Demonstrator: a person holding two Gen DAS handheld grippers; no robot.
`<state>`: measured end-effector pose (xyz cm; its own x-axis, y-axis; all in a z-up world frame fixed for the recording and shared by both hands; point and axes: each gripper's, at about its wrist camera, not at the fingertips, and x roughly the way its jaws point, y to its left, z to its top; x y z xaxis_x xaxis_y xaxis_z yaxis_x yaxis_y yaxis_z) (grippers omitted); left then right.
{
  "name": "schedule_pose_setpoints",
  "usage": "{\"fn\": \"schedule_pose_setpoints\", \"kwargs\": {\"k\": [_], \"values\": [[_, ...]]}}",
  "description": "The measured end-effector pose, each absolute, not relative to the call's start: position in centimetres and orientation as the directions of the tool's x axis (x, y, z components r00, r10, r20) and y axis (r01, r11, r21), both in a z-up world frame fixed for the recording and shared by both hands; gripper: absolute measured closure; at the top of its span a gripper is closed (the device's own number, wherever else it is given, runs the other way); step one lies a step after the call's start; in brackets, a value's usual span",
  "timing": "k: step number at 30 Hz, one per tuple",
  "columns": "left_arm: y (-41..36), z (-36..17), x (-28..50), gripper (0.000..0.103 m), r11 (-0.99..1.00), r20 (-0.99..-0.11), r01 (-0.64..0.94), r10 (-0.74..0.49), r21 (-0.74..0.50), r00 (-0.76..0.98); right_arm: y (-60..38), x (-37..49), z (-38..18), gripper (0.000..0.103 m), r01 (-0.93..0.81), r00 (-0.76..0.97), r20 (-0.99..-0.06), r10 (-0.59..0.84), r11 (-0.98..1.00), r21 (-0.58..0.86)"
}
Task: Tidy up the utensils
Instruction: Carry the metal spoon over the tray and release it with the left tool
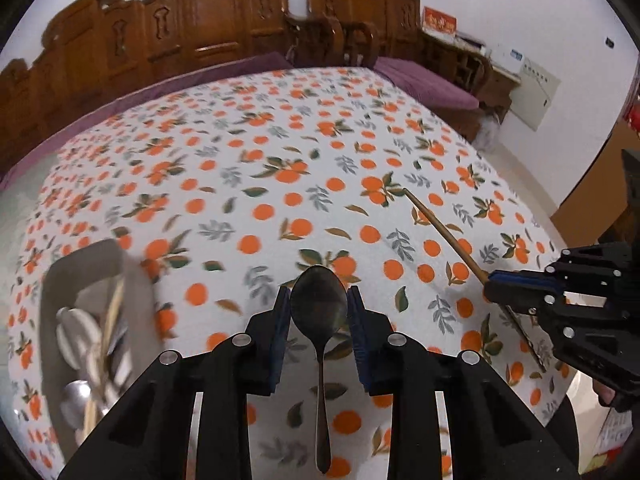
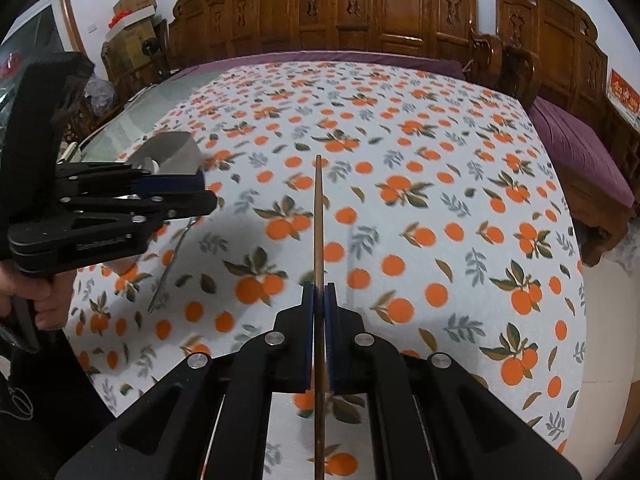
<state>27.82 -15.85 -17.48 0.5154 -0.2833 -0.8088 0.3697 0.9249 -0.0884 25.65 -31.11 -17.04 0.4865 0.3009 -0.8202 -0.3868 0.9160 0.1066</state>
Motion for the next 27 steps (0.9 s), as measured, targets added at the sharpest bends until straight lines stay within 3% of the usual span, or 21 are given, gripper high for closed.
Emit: {"fn": "schedule_pose_setpoints", "kwargs": {"k": [16,27], "values": [[-8.6,-11.0,24.8,0.077,0.943,-0.723,0.315,-0.289,-0.103,0.628,-24.7,25.1,-14.0,0.097,-0.431,0.514,-0.79,0.335,0.897,0.1],[-3.1,-9.7,25.6,0.077,0.966,-0.704,0.242,-0.234,-0.091,0.67,-20.7,25.5,-13.1,0.097,-0.466,0.511,-0.781,0.358,0.879,0.098]]}}
